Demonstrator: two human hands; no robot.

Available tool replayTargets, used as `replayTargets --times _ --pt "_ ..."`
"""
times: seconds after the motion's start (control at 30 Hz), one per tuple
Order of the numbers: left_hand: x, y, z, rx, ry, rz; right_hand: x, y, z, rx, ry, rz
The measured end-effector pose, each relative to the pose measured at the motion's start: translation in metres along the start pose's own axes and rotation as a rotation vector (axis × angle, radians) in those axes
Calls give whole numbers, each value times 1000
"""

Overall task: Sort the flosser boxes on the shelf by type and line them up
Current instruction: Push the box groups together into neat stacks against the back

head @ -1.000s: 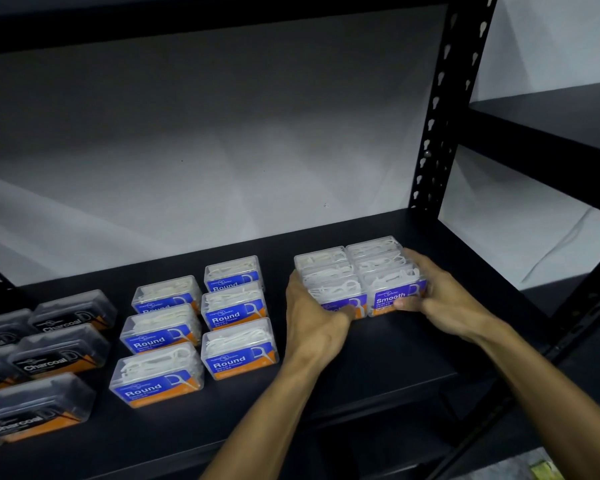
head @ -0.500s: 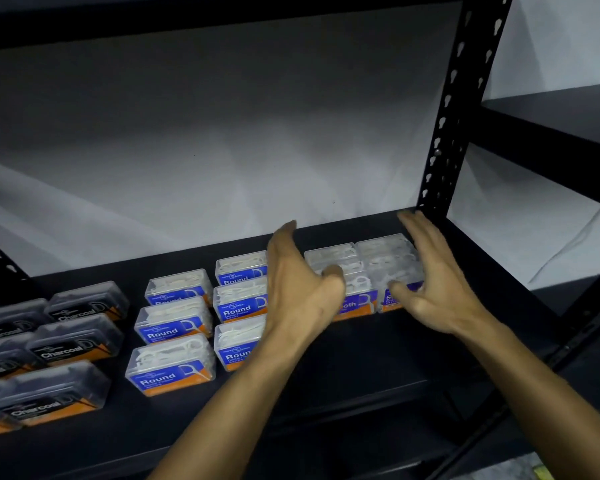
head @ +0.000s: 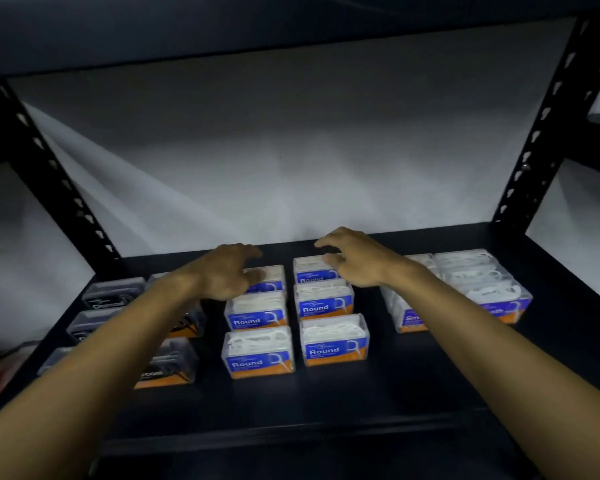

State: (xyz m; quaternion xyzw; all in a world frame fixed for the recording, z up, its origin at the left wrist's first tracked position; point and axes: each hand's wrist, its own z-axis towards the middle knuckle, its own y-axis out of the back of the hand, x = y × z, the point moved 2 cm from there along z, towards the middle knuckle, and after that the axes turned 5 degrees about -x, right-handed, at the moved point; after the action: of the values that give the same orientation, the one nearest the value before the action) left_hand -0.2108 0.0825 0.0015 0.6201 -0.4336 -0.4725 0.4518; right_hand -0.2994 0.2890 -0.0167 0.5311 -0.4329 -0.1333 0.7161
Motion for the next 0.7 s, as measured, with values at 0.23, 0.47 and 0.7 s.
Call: replayTargets --times 0.23,0.47,0.7 --pt "16 -1 16 144 -112 11 12 -7 22 184 -106 -40" --pt "21 -9 30 123 -174 -31 16 -10 24 183 -109 -4" --pt "17 -10 38 124 -206 -27 16 -13 24 173 -95 8"
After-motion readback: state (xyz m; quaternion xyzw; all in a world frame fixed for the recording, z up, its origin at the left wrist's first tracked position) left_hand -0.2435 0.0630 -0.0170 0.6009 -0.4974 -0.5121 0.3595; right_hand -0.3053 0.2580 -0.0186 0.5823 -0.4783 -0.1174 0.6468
